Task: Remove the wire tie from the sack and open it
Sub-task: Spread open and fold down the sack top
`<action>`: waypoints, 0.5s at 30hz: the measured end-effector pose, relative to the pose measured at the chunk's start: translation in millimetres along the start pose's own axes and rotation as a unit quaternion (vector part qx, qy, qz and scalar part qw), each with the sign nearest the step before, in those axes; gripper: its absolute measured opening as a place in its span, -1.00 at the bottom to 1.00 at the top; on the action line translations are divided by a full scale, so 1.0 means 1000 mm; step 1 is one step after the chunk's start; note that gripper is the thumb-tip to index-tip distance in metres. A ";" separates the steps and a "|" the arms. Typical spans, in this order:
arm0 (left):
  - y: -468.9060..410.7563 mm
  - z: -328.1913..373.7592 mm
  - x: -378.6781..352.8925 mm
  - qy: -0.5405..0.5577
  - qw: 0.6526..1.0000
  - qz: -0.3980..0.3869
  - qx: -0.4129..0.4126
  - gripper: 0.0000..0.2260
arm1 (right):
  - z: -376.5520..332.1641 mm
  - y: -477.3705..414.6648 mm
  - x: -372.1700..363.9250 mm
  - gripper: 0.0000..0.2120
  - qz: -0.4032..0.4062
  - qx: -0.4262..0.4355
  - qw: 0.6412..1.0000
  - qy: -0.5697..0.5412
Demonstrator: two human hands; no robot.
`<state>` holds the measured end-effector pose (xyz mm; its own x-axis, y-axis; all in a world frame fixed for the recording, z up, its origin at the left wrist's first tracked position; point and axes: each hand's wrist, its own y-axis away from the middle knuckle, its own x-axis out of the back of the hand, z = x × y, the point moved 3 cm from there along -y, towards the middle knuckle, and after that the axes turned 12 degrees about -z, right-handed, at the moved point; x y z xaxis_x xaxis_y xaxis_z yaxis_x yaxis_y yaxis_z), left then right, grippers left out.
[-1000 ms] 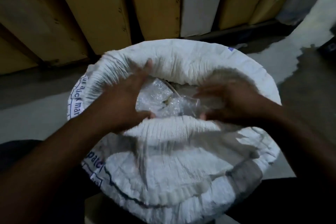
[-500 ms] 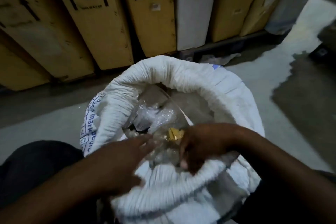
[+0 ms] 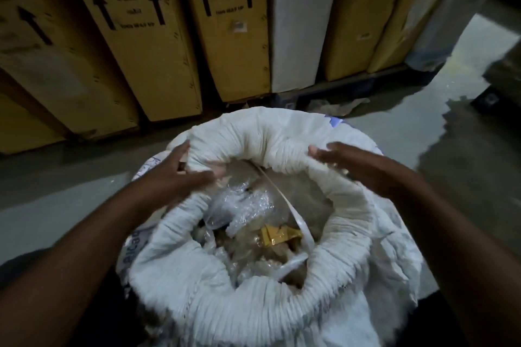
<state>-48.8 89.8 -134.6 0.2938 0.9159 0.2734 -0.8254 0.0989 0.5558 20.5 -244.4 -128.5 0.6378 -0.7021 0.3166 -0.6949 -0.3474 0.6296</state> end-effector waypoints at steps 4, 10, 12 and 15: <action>-0.008 0.004 -0.019 -0.095 0.992 0.035 -0.070 -0.18 | 0.001 -0.005 -0.028 0.17 -0.050 0.030 0.998 0.029; 0.014 0.016 0.009 -0.125 0.980 0.055 -0.146 -0.52 | -0.006 -0.008 -0.033 -0.71 -0.037 0.106 0.978 0.175; 0.018 -0.002 0.042 -0.092 0.989 0.060 -0.095 -0.69 | -0.001 0.008 -0.004 -0.91 -0.093 0.136 0.981 0.105; -0.018 -0.095 0.131 -0.078 0.994 0.080 0.001 -0.46 | 0.008 0.049 0.051 -0.79 -0.161 0.159 0.967 -0.115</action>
<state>-41.6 244.8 -183.2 0.2301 0.8487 0.4762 -0.8668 -0.0438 0.4968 16.2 -301.9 -87.5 0.7725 -0.6331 -0.0487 -0.5635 -0.7189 0.4071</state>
